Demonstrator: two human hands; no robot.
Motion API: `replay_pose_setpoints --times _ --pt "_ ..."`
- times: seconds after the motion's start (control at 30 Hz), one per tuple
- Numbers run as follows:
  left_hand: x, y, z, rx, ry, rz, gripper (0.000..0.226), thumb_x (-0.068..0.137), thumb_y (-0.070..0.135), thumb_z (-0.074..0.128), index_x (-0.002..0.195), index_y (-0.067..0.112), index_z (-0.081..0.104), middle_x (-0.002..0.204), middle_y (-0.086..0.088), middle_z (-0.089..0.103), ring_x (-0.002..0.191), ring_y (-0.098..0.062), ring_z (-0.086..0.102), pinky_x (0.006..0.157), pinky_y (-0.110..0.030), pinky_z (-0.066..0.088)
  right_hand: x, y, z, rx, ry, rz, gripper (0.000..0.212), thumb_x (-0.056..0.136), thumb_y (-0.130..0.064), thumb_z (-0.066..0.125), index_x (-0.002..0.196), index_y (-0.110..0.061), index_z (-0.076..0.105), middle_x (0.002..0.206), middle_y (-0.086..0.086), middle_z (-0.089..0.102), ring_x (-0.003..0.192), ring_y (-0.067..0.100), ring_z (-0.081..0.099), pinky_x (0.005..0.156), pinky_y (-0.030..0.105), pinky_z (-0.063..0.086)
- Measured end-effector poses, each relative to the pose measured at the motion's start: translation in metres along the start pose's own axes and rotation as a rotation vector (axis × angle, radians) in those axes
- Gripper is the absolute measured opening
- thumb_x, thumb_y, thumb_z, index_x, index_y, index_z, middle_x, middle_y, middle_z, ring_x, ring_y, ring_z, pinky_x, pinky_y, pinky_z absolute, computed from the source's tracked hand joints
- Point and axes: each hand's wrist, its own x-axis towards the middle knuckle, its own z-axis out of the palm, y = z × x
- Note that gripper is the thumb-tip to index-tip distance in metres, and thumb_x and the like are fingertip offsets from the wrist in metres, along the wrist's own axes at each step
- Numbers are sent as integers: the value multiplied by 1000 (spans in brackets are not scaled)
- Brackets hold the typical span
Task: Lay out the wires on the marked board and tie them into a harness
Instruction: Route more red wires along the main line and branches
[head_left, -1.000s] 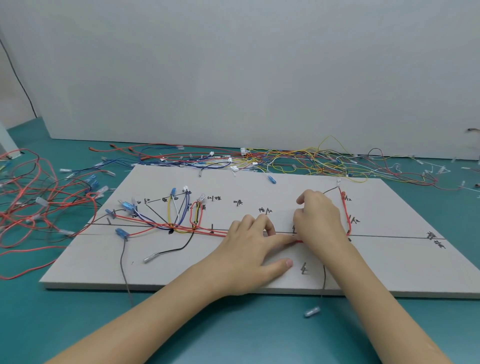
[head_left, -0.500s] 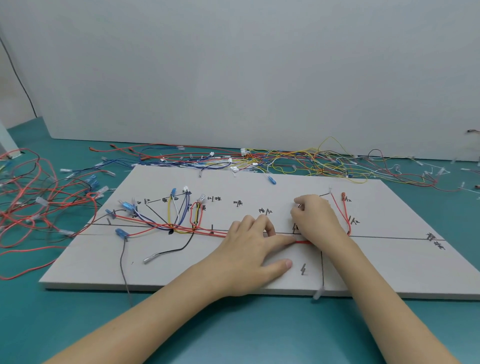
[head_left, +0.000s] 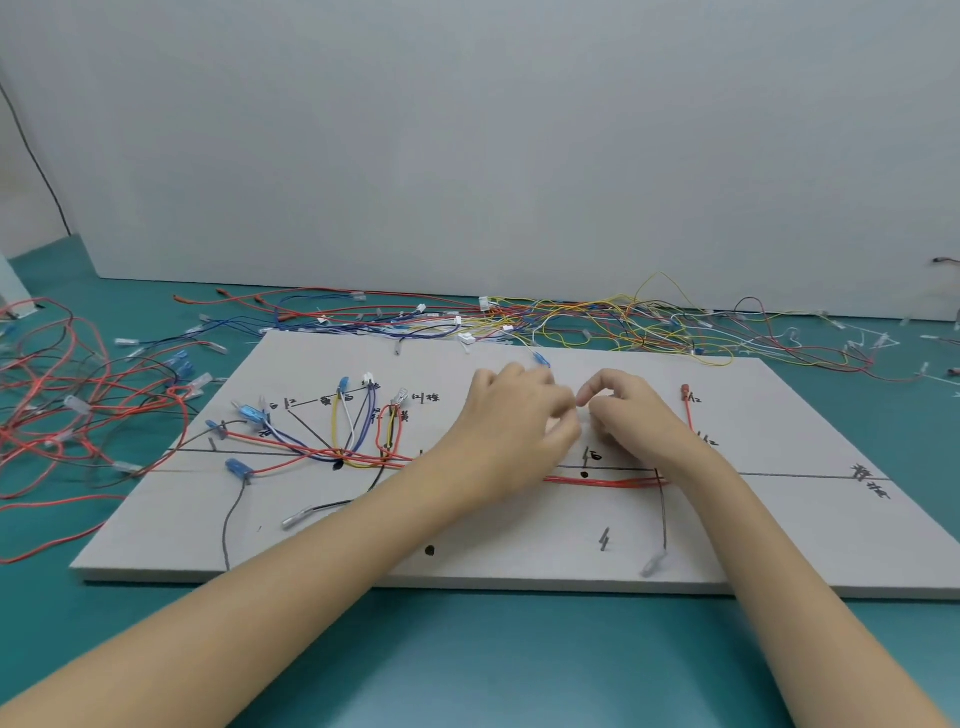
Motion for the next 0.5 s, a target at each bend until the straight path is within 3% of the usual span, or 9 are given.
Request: replay_pose_setpoints --times 0.13,0.23,0.3,0.4,0.5 --pt "41 7 0 -405 70 -166 24 97 22 47 106 14 67 108 -2 64 101 -20 57 90 -36 44 -4 3 4 6 21 -41 15 80 -8 42 75 -18 53 53 -2 45 45 13 34 49 25 25" --pt "74 10 7 -573 -48 -318 24 96 15 51 111 5 67 118 -8 66 111 -22 59 91 -31 45 -7 7 11 -104 51 -108 16 89 -9 41 80 -18 50 60 -2 48 54 17 39 52 29 27" --pt "93 11 15 -572 -200 -389 30 94 13 56 120 0 62 124 -13 63 108 -24 59 91 -34 48 -9 9 16 -211 48 -146 15 92 -10 40 83 -18 49 65 -3 48 59 17 42 51 29 27" --pt "108 17 20 -534 -405 -485 60 89 23 68 141 5 45 109 -15 65 88 -25 58 85 -35 53 -11 10 18 -298 49 -171 18 92 -9 42 81 -22 46 73 -5 51 71 20 46 53 29 27" --pt "116 23 20 -457 -546 -519 54 86 30 72 131 7 52 102 -11 66 90 -27 61 96 -34 51 -11 12 19 -255 56 -145 11 96 -14 42 92 -17 52 87 1 57 81 23 51 60 29 32"
